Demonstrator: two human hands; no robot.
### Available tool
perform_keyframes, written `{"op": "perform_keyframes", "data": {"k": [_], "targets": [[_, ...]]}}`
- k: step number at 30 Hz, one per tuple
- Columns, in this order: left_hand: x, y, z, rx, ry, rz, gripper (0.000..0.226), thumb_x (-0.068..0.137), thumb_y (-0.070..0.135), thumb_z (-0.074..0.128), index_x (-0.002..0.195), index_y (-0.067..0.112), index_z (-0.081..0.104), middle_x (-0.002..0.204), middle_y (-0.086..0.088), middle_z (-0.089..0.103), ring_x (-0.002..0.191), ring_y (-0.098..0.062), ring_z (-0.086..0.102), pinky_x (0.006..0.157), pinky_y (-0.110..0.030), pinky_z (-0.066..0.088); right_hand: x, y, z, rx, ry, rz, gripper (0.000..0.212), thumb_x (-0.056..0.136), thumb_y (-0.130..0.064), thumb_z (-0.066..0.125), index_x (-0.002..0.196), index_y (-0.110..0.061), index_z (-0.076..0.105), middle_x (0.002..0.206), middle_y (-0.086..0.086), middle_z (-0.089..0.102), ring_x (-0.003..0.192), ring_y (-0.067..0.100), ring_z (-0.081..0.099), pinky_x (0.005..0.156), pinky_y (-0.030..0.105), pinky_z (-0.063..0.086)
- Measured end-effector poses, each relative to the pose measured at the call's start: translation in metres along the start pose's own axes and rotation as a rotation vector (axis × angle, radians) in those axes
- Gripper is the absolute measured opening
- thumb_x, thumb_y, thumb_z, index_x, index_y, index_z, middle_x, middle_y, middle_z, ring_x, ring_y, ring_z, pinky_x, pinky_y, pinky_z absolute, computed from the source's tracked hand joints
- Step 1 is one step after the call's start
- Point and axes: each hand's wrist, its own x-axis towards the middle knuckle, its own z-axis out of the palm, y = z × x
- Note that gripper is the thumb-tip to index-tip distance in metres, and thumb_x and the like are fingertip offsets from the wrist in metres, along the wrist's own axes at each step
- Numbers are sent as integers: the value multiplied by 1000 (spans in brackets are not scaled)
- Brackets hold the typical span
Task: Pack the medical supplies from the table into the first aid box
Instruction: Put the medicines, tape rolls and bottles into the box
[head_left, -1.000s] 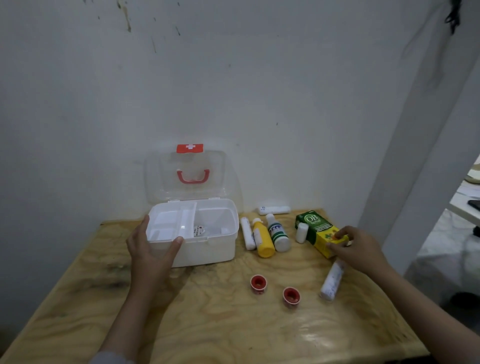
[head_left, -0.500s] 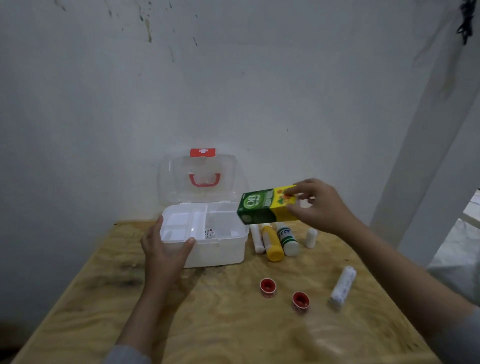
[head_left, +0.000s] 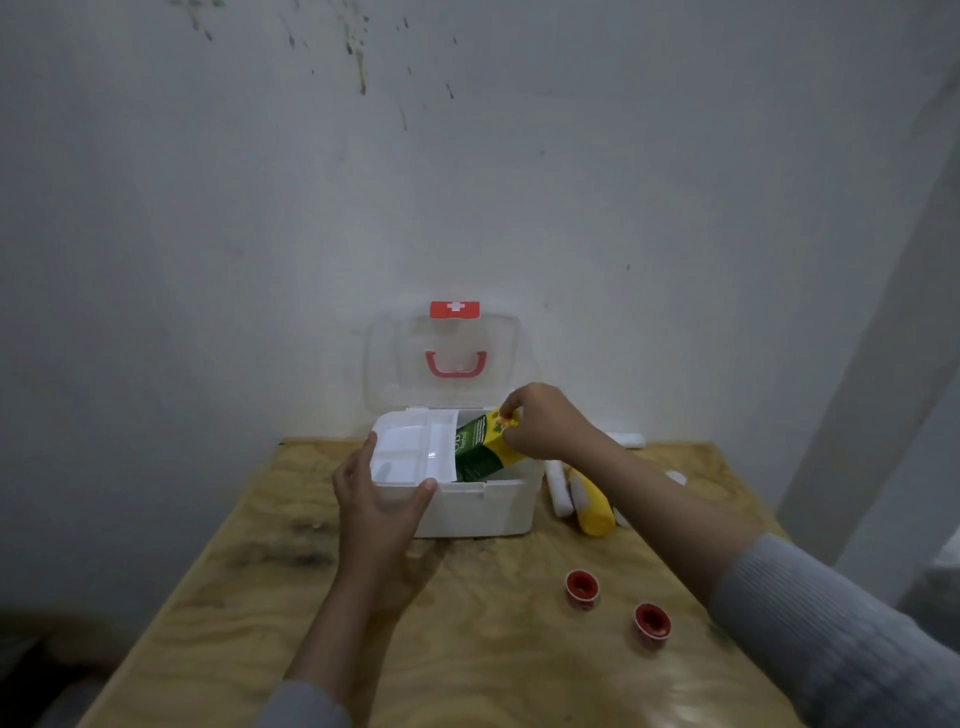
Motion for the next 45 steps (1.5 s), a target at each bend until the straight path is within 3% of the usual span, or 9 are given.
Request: {"op": "perform_keyframes", "data": {"k": [15,19,25,30,34,37,40,43,45], "targets": [[-2,0,-1,-11,-8,27,85,72,33,76,141,34,26,143,0,23,119,-9,28,91,-30,40,3,1,11,-119,22,10,27,70,-11,63,95,-4,69,93,11,64,83,27,62,61,34,51],[-2,0,-1,-20,-14,24,85,72,33,77,141,35,27,142,0,23,119,-9,28,92,-31,41,6,-3,10,-246,-35,-59,10,72,-11,63,77,-5,57,68,3,46,65,22,49,49,25,35],[0,-3,-1,-15,-37,5,71,72,39,76,132,39,38,142,3,23,126,-16,32,96,-36,45,14,-8,7,-324,-139,-72,15,76,-9,66,82,-4,54,66,2,44,56,13,41,47,22,35],[2,-3,-2,17,-36,-3,60,71,40,75,124,34,47,142,2,24,127,-20,35,93,-37,49,17,5,20,-270,-224,-39,25,78,-8,63,99,4,68,98,19,68,77,25,59,63,31,47],[2,-3,-2,28,-28,0,59,71,41,76,123,34,48,142,3,25,127,-20,36,93,-37,49,17,5,22,-225,-229,-41,35,83,-10,61,117,-1,61,120,14,61,110,28,57,84,33,50],[2,-5,-2,32,-25,-1,58,71,42,75,122,35,48,142,3,24,127,-20,35,93,-36,49,20,0,23,-69,-245,90,40,83,-6,56,123,0,56,128,16,57,116,30,56,95,37,50],[2,-6,-2,21,-31,6,57,71,43,75,120,38,48,141,5,24,127,-18,34,96,-38,49,23,-6,20,316,-284,325,40,91,-12,48,128,4,49,136,22,51,123,37,52,101,44,46],[2,-6,-2,20,-30,11,57,71,42,75,121,37,47,141,5,24,126,-17,34,95,-37,49,21,-12,14,758,-420,524,60,99,-35,39,148,-8,18,157,14,17,143,38,22,112,50,28],[2,-6,-2,24,-27,14,57,71,42,75,121,36,47,142,4,24,125,-17,34,95,-38,49,23,-8,17,880,-457,585,71,97,-48,36,150,-12,7,159,12,11,143,36,21,111,49,28]]}}
